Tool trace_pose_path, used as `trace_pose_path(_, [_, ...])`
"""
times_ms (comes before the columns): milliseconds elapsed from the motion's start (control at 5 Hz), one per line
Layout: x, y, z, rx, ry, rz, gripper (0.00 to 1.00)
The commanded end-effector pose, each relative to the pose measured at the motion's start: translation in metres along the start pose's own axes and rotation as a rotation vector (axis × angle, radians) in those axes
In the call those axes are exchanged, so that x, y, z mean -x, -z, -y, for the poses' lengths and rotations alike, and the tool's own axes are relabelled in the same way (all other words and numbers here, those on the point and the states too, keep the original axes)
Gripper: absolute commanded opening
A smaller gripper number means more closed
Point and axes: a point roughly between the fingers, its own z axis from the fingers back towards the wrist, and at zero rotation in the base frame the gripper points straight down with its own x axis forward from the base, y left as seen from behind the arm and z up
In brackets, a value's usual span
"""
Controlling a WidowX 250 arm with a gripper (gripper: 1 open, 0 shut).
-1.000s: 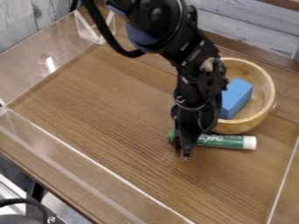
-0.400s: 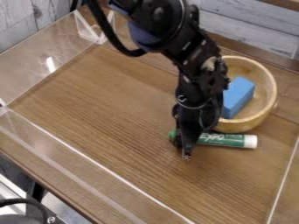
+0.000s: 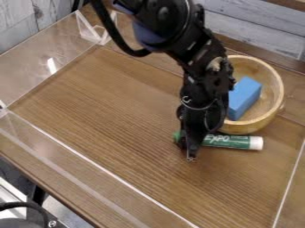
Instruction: Put the green marker in the brown bowl
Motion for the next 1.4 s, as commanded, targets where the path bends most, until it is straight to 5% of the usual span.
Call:
trace_pose_path(0, [-0.0059,-0.0003,-0.0041,-0.012,0.002,0.010,0.00])
trace_pose_path(1200, [-0.0110,0.0017,-0.0133,-0.036,0.006,-0.004,0.00])
